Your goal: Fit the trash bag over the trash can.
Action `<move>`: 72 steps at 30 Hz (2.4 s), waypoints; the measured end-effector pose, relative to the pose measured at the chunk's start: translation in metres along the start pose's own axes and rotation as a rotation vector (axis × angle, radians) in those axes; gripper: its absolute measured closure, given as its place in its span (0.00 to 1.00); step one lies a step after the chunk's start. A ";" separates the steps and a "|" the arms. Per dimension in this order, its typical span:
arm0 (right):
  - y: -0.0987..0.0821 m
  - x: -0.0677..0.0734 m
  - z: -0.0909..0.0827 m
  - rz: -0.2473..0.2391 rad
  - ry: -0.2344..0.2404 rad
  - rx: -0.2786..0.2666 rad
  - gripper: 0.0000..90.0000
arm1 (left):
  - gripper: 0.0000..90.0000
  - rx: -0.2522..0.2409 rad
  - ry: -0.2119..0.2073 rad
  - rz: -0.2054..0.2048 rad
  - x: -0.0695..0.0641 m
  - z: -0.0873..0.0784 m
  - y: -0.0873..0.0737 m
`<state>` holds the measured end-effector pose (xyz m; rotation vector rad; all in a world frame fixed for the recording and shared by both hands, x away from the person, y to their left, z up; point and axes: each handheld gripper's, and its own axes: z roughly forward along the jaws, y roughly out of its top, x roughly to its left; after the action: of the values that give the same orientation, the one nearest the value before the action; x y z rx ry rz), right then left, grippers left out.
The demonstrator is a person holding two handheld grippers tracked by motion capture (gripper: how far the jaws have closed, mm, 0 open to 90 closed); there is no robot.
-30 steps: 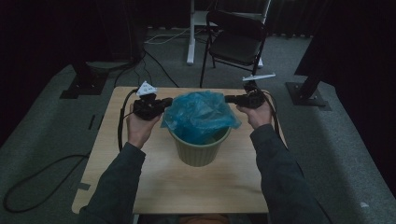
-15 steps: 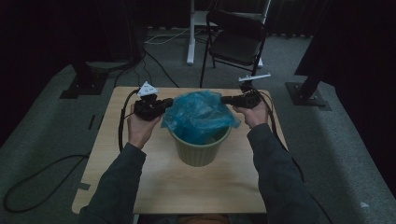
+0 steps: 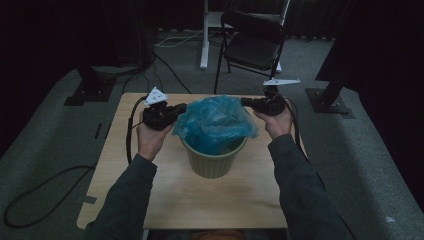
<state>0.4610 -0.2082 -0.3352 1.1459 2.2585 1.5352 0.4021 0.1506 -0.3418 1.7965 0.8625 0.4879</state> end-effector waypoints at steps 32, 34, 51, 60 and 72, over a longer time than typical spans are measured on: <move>-0.006 0.014 0.000 -0.114 0.031 0.059 1.00 | 1.00 0.084 0.020 -0.077 0.011 0.035 0.011; -0.006 0.015 -0.002 -0.122 0.031 0.055 1.00 | 1.00 0.056 0.015 -0.067 0.008 0.031 0.011; -0.009 0.017 -0.011 -0.165 -0.008 -0.016 1.00 | 1.00 -0.067 -0.003 0.000 -0.007 0.006 0.013; -0.018 0.021 -0.015 -0.187 0.021 0.043 1.00 | 1.00 -0.036 -0.034 0.024 -0.015 -0.001 0.003; -0.037 0.033 -0.029 -0.234 0.056 0.118 1.00 | 0.99 0.003 -0.065 0.010 -0.020 -0.017 -0.026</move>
<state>0.4048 -0.2124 -0.3452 0.8375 2.4476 1.3770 0.3688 0.1514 -0.3584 1.8105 0.8096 0.4327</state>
